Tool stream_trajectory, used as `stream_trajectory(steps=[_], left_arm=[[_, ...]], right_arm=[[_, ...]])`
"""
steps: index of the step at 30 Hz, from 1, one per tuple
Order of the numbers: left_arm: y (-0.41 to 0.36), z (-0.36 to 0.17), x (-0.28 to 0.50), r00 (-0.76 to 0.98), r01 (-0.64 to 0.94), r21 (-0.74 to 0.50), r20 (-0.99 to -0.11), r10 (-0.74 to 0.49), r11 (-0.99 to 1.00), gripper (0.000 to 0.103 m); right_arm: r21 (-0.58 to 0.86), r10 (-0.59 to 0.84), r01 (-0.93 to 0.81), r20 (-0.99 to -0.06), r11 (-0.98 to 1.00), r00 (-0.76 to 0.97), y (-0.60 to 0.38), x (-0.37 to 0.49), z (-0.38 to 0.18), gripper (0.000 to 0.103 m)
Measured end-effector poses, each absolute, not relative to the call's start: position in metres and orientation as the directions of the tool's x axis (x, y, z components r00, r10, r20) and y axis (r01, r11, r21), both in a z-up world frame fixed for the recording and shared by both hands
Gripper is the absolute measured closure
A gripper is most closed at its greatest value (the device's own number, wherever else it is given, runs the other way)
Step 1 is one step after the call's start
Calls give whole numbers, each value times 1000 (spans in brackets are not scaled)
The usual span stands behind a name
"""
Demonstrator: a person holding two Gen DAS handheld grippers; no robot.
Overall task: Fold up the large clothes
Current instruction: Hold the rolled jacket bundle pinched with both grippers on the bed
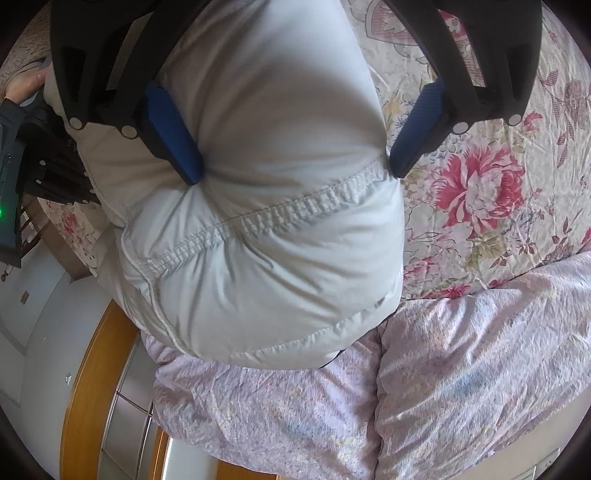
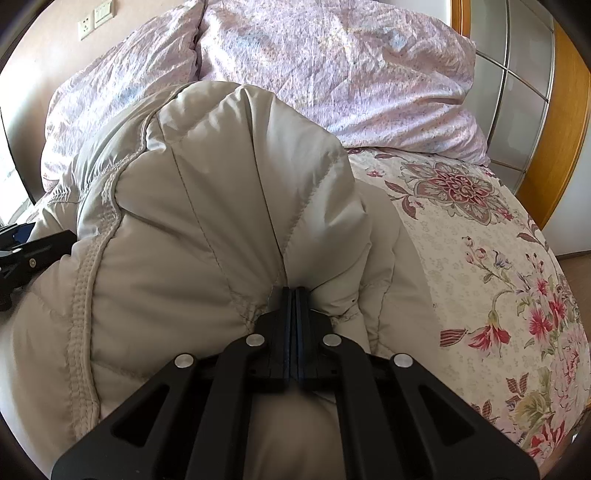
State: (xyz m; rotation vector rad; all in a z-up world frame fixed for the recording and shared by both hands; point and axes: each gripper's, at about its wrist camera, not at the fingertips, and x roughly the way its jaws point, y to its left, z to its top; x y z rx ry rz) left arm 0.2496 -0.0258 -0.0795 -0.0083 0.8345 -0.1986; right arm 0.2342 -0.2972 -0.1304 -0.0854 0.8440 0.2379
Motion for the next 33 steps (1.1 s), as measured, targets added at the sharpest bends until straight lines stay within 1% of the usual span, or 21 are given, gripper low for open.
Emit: stream_trajectory(steps=[10,33], left_arm=[[-30,-85,247,679,161,-45,-720,-143,986,2],[-30,-87,246,687,165,-42,-712,-145,985,2]], right_arm=[[1,160,-237,-740,971,653,-294,234,-132,102],[-15,146,-227,-722,974,676,-292,232,-135,102]])
